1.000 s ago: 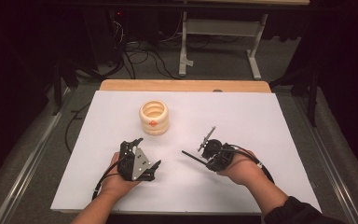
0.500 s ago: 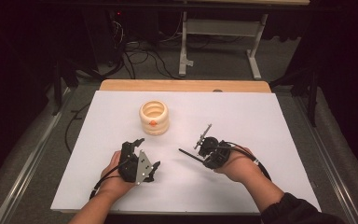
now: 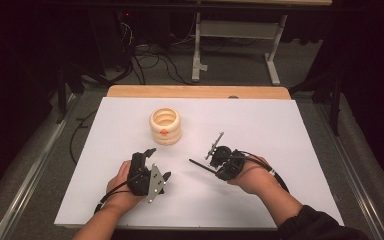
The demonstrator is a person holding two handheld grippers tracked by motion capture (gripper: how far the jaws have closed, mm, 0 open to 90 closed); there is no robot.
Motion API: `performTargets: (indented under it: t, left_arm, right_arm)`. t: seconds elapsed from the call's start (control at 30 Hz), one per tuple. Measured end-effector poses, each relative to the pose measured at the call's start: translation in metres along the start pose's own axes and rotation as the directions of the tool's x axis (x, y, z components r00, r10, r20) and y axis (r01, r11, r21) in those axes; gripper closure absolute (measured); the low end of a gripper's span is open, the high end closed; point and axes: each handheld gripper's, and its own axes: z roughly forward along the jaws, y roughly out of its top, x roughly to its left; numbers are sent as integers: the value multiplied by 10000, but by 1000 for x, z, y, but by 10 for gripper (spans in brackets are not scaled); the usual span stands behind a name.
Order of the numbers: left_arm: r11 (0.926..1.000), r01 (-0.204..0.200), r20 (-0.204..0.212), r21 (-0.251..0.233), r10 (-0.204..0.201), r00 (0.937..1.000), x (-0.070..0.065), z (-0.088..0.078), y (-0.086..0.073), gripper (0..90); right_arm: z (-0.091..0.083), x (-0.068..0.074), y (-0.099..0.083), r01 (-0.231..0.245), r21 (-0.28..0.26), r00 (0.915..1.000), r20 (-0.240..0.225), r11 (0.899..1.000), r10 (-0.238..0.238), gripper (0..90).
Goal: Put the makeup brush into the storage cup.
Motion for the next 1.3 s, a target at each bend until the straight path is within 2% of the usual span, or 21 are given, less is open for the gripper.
performTargets:
  t: [0.23,0.33,0.4,0.53,0.6,0.9,1.17,1.3]
  left_arm:
    - [9989,-472,-356,69,474,9982,-3,0,1,117]
    - [9986,-536,-421,2,535,9977,-4,0,2,119]
    - [9968,-795,-446,66,797,9958,-6,0,2,122]
    - [9952,-978,-556,43,979,9936,-8,0,3,130]
    - [9946,-1034,-571,14,1033,9930,-8,0,3,134]
    - [9842,-1769,-645,85,1770,9821,-14,-1,4,162]
    - [9806,-1960,-614,69,1960,9787,-15,0,4,185]
    - [9758,-2185,-600,-51,2178,9741,-17,0,4,194]
  right_arm:
    - [-2,2,1,-47,-4,10000,-29,10000,47,856]
    - [-3,2,2,-39,57,10000,-36,10000,39,856]
    - [-3,3,3,23,-43,10000,-58,10000,-24,856]
    - [-4,5,6,120,23,9999,-79,9999,-120,857]
    - [-5,6,7,108,-101,9997,-220,9999,-111,856]
    - [-6,11,12,428,-114,9987,-261,9990,-431,856]
    - [-7,16,17,634,-106,9973,-367,9979,-638,856]
    - [-6,19,21,721,-45,9965,-419,9974,-722,856]
